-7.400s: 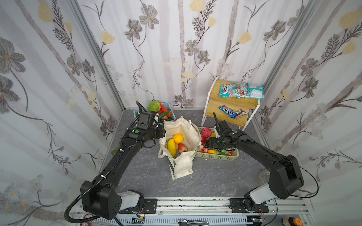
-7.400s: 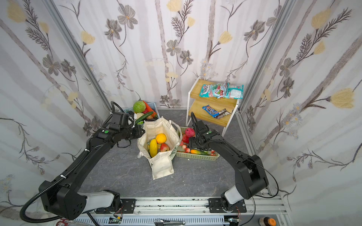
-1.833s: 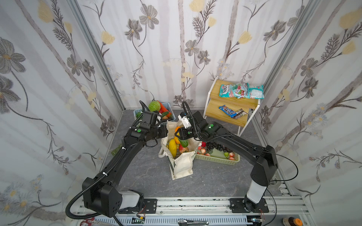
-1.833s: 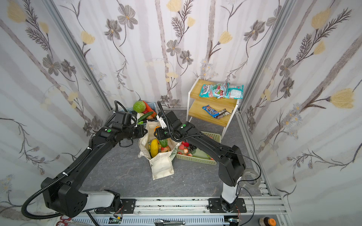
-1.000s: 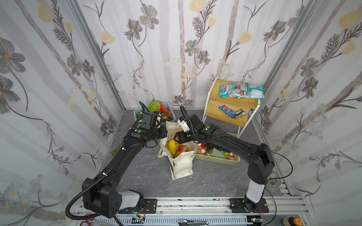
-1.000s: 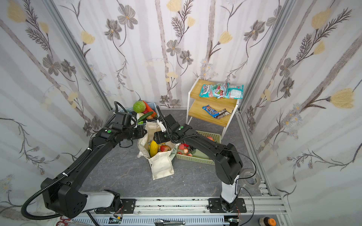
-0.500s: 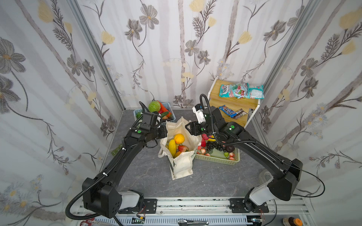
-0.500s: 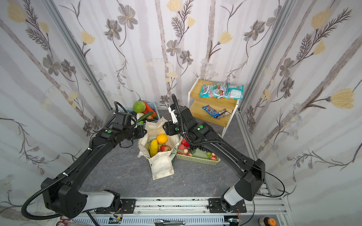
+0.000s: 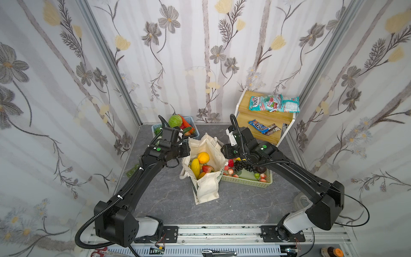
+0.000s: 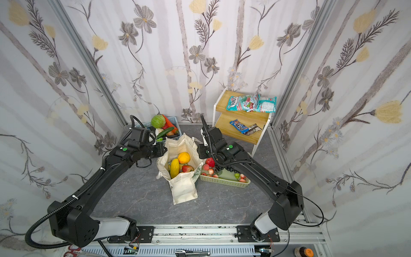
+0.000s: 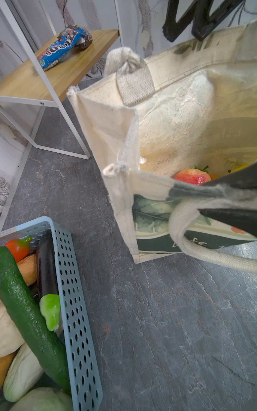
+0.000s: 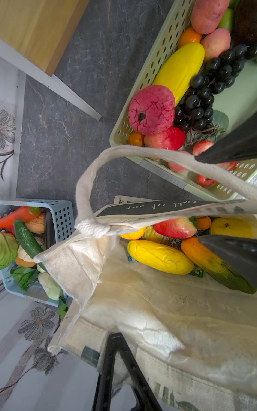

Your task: Place the food into the grocery bag and tie it

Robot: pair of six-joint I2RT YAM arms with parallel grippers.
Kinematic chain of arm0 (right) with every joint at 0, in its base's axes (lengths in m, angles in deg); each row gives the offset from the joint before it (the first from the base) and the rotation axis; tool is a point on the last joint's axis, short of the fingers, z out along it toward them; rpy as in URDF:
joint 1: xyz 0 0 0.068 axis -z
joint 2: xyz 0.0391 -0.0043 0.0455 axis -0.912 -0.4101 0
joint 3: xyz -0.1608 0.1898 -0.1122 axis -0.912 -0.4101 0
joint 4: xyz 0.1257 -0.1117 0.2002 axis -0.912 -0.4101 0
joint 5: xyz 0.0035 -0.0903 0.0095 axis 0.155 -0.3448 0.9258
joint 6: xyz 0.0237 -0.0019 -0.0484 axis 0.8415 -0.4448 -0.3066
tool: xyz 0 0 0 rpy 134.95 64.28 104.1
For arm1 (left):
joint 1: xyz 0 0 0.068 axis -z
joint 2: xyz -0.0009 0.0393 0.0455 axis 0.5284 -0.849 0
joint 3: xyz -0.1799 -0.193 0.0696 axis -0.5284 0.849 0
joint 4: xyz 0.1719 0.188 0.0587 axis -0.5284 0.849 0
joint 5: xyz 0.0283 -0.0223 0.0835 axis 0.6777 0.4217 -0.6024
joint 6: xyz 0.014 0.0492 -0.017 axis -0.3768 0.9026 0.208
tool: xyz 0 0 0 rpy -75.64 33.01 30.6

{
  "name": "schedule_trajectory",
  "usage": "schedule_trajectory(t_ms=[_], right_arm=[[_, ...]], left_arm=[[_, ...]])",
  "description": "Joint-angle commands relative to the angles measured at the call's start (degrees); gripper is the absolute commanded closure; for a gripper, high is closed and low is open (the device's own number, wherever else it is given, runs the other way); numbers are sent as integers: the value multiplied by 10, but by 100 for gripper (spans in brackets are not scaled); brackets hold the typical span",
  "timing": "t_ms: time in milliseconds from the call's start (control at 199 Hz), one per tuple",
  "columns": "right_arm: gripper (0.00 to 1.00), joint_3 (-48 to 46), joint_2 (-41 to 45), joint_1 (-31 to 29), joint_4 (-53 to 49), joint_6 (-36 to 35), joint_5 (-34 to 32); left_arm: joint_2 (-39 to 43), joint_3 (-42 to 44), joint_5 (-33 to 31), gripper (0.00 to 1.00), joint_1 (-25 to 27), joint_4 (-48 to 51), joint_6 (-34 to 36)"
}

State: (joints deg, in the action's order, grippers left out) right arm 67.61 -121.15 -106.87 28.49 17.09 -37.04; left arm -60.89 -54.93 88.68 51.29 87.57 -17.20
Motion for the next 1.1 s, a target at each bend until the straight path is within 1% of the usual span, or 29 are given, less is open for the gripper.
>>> schedule_trajectory(t_ms=[0,105,166,241,281,391,421,451,492,547,592,637,712,848,1043,1098], right_arm=[[55,-4,-13,-2,34,9,20],[63,-5,-29,-4,39,10,27],[75,-5,-35,-5,42,12,32],[92,-6,-40,-6,45,13,37],[100,-8,-40,-7,46,14,37],[100,-8,-37,-9,46,17,39],[100,-9,-35,-9,46,17,40],[100,-11,-32,-9,47,19,40],[100,-12,-26,-8,49,21,40],[100,-14,-19,-9,47,27,36],[100,-16,-13,-8,47,32,33],[100,-20,-7,-7,47,36,32],[100,-28,1,-4,47,41,30],[100,-45,5,2,46,46,30],[100,-57,10,7,45,47,30],[100,-58,11,7,44,49,29]], left_arm=[[-2,-4,10,100,1,-1,-3],[-2,-5,11,100,1,-1,-3],[-1,-5,10,100,0,0,-2],[-1,-4,9,100,0,1,-1],[0,-4,8,100,1,1,0],[1,-1,4,100,0,0,0],[0,-2,2,98,1,-1,-1],[-2,-5,0,89,0,1,-1],[-5,-11,-8,72,-1,3,-4],[-10,-24,-18,55,-6,10,-9],[-17,-37,-21,47,-13,14,-13],[-23,-50,-22,43,-20,16,-16],[-34,-70,-22,38,-29,18,-20],[-51,-102,-20,34,-40,21,-26],[-65,-139,-22,33,-54,24,-27],[-68,-154,-23,35,-60,23,-21]])
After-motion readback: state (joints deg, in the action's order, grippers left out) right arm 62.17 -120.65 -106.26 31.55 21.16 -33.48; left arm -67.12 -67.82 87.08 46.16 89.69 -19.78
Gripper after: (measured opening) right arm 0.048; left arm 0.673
